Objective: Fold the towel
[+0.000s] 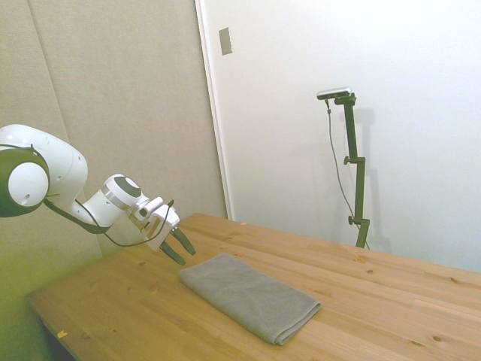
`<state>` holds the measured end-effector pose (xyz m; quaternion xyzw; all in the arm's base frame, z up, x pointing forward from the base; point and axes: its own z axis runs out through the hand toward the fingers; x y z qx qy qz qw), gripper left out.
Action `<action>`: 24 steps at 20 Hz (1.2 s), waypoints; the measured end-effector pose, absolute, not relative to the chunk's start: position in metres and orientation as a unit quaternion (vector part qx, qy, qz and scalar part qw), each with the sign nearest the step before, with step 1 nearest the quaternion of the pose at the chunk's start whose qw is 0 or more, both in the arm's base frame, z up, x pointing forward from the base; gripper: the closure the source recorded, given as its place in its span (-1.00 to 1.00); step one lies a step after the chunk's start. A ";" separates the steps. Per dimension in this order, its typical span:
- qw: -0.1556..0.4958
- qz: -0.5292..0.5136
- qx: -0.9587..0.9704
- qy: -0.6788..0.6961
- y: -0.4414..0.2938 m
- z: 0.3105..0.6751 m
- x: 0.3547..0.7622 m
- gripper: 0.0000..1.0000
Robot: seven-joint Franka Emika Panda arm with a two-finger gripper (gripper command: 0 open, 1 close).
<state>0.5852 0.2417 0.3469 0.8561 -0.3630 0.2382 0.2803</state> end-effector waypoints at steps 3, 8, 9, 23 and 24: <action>0.280 0.237 0.859 -0.358 0.251 0.340 0.586 -1.00; 0.289 0.232 0.857 -0.359 0.250 0.331 0.588 -1.00; 0.294 0.231 0.855 -0.360 0.247 0.331 0.588 -1.00; 0.333 0.217 0.836 -0.379 0.199 0.322 0.598 1.00; 0.335 0.215 0.835 -0.381 0.194 0.321 0.599 1.00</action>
